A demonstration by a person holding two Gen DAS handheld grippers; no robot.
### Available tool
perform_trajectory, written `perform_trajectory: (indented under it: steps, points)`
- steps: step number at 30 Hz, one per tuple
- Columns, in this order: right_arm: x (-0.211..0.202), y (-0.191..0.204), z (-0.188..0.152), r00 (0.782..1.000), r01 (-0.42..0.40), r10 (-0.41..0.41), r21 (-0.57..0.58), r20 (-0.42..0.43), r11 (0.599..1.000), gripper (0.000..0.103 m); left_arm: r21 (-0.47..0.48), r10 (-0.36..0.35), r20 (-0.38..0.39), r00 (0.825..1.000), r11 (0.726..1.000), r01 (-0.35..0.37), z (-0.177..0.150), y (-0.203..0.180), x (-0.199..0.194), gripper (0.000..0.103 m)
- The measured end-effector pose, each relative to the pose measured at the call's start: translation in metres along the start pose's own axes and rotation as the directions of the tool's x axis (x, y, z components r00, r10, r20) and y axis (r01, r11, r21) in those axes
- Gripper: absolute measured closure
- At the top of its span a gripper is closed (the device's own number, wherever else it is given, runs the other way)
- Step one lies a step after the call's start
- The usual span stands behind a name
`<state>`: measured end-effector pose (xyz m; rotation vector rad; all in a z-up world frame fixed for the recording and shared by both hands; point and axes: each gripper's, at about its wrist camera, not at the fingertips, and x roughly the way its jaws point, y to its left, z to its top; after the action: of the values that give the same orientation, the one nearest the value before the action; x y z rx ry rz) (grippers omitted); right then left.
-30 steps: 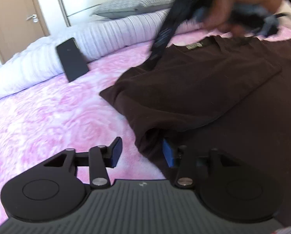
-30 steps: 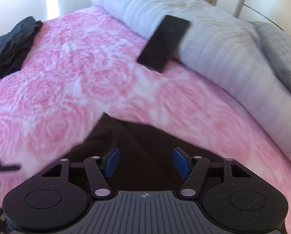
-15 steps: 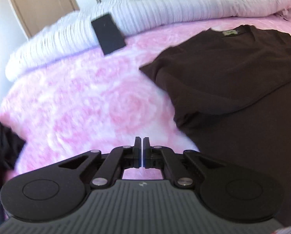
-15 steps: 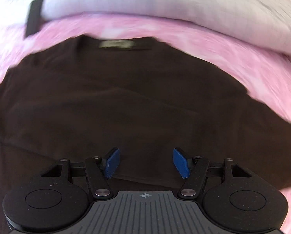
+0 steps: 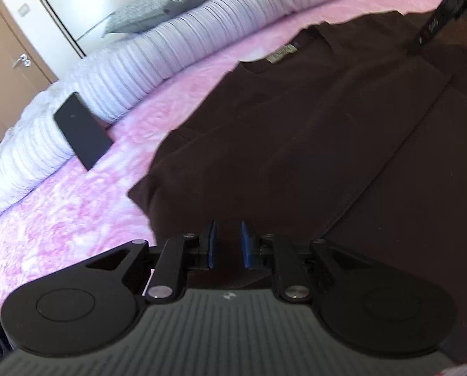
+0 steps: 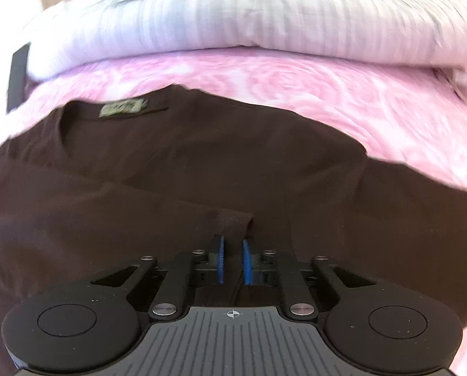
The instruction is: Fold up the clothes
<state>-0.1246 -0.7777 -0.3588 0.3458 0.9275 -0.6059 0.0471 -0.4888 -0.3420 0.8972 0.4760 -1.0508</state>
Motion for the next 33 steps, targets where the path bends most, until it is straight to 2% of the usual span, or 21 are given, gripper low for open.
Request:
perform_trajectory:
  steps: [2, 5, 7, 10, 13, 14, 16, 19, 21, 23, 26, 27, 29, 30, 33]
  points:
    - [-0.005, -0.002, 0.0, 1.0, 0.023, -0.023, -0.027, 0.002, 0.999, 0.103, 0.011, -0.005, 0.007, 1.0, 1.0, 0.005, 0.003, -0.002, 0.0, 0.089]
    - [-0.004, -0.022, -0.002, 0.999, 0.001, 0.0, 0.023, -0.044, 1.0, 0.103, 0.023, 0.007, 0.019, 1.0, 1.0, -0.007, 0.008, 0.004, 0.003, 0.088]
    - [-0.014, -0.025, 0.0, 1.0, -0.024, 0.023, -0.008, -0.018, 1.0, 0.102, 0.015, 0.029, 0.024, 0.999, 0.999, -0.029, 0.011, 0.015, 0.006, 0.085]
    - [-0.029, -0.008, -0.006, 0.998, -0.059, 0.058, -0.038, -0.005, 0.998, 0.101, -0.021, 0.056, 0.007, 0.998, 0.998, -0.055, 0.017, 0.035, 0.024, 0.081]
    - [-0.044, 0.01, -0.013, 0.996, -0.094, 0.095, -0.064, 0.002, 0.993, 0.079, -0.065, 0.065, -0.019, 0.998, 0.996, -0.066, 0.016, 0.054, 0.047, 0.081]
    - [-0.049, 0.017, -0.015, 0.994, -0.106, 0.107, -0.073, 0.004, 0.992, 0.063, -0.074, 0.055, -0.037, 0.998, 0.996, -0.058, 0.015, 0.059, 0.057, 0.08]
    - [-0.055, 0.032, -0.022, 0.991, -0.133, 0.134, -0.107, 0.007, 0.985, 0.043, -0.095, 0.025, -0.067, 0.997, 0.995, -0.031, 0.008, 0.066, 0.067, 0.08]
    - [-0.04, 0.061, -0.036, 0.986, -0.167, 0.165, -0.195, -0.029, 0.966, 0.042, -0.088, 0.02, -0.063, 0.998, 0.996, -0.025, 0.005, 0.065, 0.06, 0.081]
    - [-0.028, 0.069, -0.045, 0.986, -0.157, 0.142, -0.198, -0.086, 0.967, 0.042, -0.098, 0.014, -0.076, 0.997, 0.995, -0.021, 0.001, 0.064, 0.05, 0.082]
    - [-0.026, 0.071, -0.046, 0.987, -0.144, 0.128, -0.191, -0.094, 0.971, 0.042, -0.107, 0.008, -0.089, 0.996, 0.994, -0.018, -0.003, 0.062, 0.041, 0.083]
    - [-0.039, 0.072, -0.039, 0.987, -0.145, 0.131, -0.172, -0.089, 0.974, 0.042, -0.109, 0.011, -0.046, 0.999, 0.994, -0.016, 0.0, 0.054, 0.017, 0.082]
    - [-0.044, 0.074, -0.038, 0.989, -0.136, 0.122, -0.202, -0.079, 0.97, 0.042, -0.099, 0.004, -0.026, 1.0, 0.995, -0.006, 0.001, 0.049, 0.01, 0.082]
    - [-0.047, 0.082, -0.04, 0.995, -0.094, 0.078, -0.323, -0.062, 0.942, 0.042, -0.052, -0.015, 0.002, 1.0, 0.999, 0.015, 0.002, 0.036, 0.002, 0.082]
    - [-0.046, 0.086, -0.045, 0.997, -0.066, 0.047, -0.404, -0.057, 0.912, 0.042, -0.015, -0.028, 0.01, 1.0, 0.999, 0.028, 0.001, 0.028, 0.002, 0.08]
    - [-0.04, 0.093, -0.065, 0.999, 0.006, -0.038, -0.628, -0.037, 0.778, 0.043, 0.07, -0.07, -0.003, 0.998, 0.995, 0.07, -0.006, 0.006, 0.006, 0.08]
